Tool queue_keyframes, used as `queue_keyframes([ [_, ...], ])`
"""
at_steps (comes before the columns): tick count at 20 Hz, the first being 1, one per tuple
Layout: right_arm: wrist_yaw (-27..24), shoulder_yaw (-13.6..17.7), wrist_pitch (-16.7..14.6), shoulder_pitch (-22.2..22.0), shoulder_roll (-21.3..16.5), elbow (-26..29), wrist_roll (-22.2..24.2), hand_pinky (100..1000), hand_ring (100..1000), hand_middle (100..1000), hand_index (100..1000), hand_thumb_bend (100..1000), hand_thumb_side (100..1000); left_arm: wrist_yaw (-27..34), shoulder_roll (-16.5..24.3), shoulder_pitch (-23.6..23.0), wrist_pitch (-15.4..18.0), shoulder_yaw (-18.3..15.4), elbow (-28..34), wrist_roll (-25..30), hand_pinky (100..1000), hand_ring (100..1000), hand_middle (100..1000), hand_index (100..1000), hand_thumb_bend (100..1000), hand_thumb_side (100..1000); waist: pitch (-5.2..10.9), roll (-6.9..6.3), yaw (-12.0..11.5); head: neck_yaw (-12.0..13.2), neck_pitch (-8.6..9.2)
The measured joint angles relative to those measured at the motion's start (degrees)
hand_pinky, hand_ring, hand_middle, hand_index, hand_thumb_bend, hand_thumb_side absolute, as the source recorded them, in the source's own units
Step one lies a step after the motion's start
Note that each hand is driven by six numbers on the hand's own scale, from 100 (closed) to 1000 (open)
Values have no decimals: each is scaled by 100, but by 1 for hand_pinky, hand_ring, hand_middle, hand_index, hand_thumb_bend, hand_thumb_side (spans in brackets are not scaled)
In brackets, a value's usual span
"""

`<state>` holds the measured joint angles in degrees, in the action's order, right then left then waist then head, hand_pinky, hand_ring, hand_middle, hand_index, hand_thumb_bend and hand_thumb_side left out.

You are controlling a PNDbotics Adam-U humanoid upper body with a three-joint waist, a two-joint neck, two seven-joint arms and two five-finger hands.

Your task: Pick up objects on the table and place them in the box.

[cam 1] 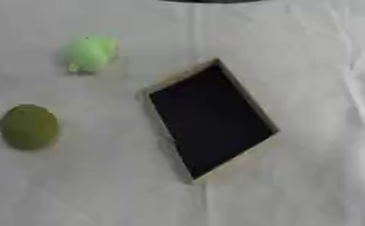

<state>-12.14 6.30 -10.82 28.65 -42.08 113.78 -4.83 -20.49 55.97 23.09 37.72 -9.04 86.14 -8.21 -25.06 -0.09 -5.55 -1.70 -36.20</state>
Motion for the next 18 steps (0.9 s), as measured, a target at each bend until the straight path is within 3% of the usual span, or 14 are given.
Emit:
queue_keyframes([
  [10,44,4,2,-62,-5,0,-1,896,855,655,775,100,518,-31,98,-535,546,-154,-28,551,851,787,777,932,100,265,-1,-10,-47,-28,-12],
  [18,46,4,17,-92,-7,0,-13,896,854,655,774,100,519,-227,110,-804,560,-205,12,847,852,792,780,927,100,247,0,15,-72,24,-95],
])
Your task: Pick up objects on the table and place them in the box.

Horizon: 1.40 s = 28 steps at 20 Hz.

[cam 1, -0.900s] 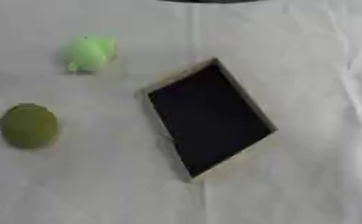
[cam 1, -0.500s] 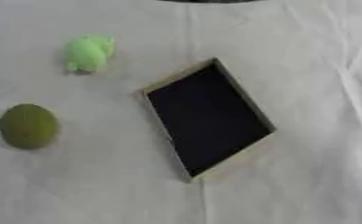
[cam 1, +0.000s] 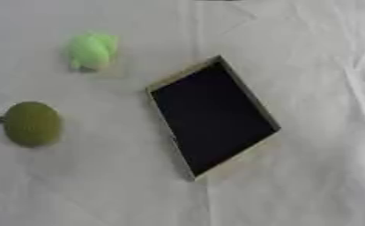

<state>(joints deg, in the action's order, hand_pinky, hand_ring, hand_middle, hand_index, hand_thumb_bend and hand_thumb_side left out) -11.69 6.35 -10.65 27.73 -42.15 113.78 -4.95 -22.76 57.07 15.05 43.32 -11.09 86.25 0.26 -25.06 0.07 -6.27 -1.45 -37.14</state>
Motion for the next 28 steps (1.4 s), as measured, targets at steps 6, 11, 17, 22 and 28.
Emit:
queue_keyframes([
  [6,0,0,9,0,0,0,-8,896,854,655,774,100,519,-172,108,-58,-57,100,155,428,855,802,791,932,100,244,26,4,-1,71,-11],
  [11,0,-2,16,0,0,0,-1,896,853,654,774,100,520,-215,217,-131,-107,296,247,736,863,814,804,945,100,246,32,3,-3,83,-11],
  [17,-3,-5,36,6,0,0,20,896,853,654,774,100,521,-136,325,-25,-189,590,357,1017,881,831,823,952,100,326,34,0,6,131,-11],
  [22,-7,-9,54,32,2,0,48,896,853,654,774,100,520,74,396,254,-417,908,429,1382,887,835,828,950,100,352,38,0,34,201,-11],
  [28,-12,-42,59,51,4,0,94,895,853,653,773,100,520,258,399,666,-737,1224,500,1764,889,837,829,951,100,361,58,0,54,274,-11],
])
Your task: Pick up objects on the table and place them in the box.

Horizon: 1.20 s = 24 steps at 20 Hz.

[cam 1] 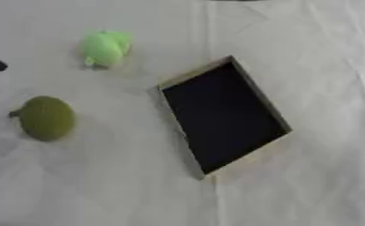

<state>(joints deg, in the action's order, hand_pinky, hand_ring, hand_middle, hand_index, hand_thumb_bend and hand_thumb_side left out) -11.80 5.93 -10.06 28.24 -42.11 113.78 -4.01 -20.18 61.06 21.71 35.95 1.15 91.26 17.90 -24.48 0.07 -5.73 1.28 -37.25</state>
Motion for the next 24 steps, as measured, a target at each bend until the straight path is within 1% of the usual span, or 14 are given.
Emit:
queue_keyframes([
  [1,-1,0,2,0,0,0,3,895,853,653,773,100,520,19,0,60,-38,43,12,45,889,837,829,951,100,363,2,-1,0,12,0],
  [3,-7,-3,11,3,1,0,14,895,853,653,773,100,521,54,-1,165,-95,120,29,122,892,839,832,952,100,397,3,-7,1,19,0],
  [4,-13,-6,16,5,1,0,20,895,853,652,773,100,521,63,-2,218,-117,159,30,169,899,845,838,952,100,421,3,-14,4,22,0],
  [7,-45,-33,25,20,3,0,40,894,853,652,773,100,522,70,-8,375,-214,287,31,316,924,865,849,934,100,447,3,-38,9,36,0],
  [10,-59,-35,36,33,3,0,62,894,852,651,772,100,522,-10,-18,485,-366,404,31,462,953,884,848,929,100,523,3,-39,16,38,0],
  [11,-67,-35,36,37,3,0,65,894,852,651,772,100,522,-57,-35,517,-419,441,32,514,959,888,847,926,100,533,3,-40,20,38,0],
  [12,-77,-36,37,45,3,0,68,894,852,651,772,100,522,-110,-57,546,-469,479,33,566,965,891,842,921,100,581,3,-41,25,38,0],
  [13,-88,-36,39,45,3,0,74,894,852,650,772,100,522,-167,-67,566,-511,515,35,615,968,893,840,919,100,602,3,-41,29,38,0],
  [14,-94,-36,40,45,4,0,81,893,852,650,771,100,522,-219,-79,583,-544,546,37,663,974,898,841,919,100,657,3,-41,29,38,0],
  [15,-96,-36,42,45,4,0,85,893,852,650,771,100,522,-267,-94,600,-565,568,41,713,977,901,842,919,100,685,3,-41,29,38,0],
  [18,-100,-37,51,45,4,0,95,893,851,648,770,100,523,-388,-110,610,-586,597,63,840,983,906,841,924,100,908,3,-43,29,38,0],
  [19,-101,-37,53,45,4,0,97,893,851,648,770,100,523,-410,-110,610,-577,609,67,883,980,901,832,925,100,936,3,-46,29,38,0],
  [21,-106,-37,56,44,4,0,100,892,850,647,769,100,524,-429,-111,611,-546,615,92,967,968,889,805,924,100,921,3,-50,27,39,0],
  [24,-118,-37,67,42,9,0,112,892,850,646,769,100,524,-433,-116,640,-535,631,101,1088,950,873,769,927,100,795,3,-56,26,44,0],
])
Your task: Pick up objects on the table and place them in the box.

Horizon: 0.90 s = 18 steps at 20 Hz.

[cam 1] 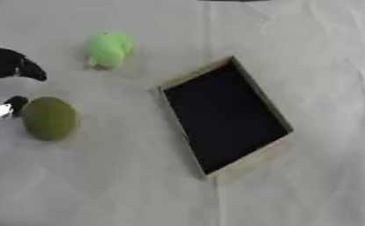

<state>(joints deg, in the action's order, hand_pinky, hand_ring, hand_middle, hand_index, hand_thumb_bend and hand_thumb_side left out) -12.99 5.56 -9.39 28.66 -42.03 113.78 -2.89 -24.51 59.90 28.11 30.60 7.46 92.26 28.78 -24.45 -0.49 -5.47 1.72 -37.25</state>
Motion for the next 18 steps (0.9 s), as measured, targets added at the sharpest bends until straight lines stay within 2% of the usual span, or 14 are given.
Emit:
queue_keyframes([
  [6,-10,0,11,-35,2,0,11,892,850,645,768,100,525,77,-52,12,-55,73,0,393,946,866,756,945,100,618,0,-10,13,21,0],
  [9,-21,0,14,-43,4,0,14,892,850,644,768,100,526,105,-92,12,-123,86,0,528,945,872,765,954,150,509,0,-11,13,23,0],
  [14,-26,0,27,-47,39,0,27,892,850,643,768,100,526,41,-188,35,-230,86,-33,611,932,868,763,956,208,383,0,-11,34,29,0],
  [18,-29,0,38,-51,46,0,38,892,850,642,768,100,526,-130,-293,80,-328,87,-130,584,924,866,763,952,252,353,0,-11,45,50,0],
])
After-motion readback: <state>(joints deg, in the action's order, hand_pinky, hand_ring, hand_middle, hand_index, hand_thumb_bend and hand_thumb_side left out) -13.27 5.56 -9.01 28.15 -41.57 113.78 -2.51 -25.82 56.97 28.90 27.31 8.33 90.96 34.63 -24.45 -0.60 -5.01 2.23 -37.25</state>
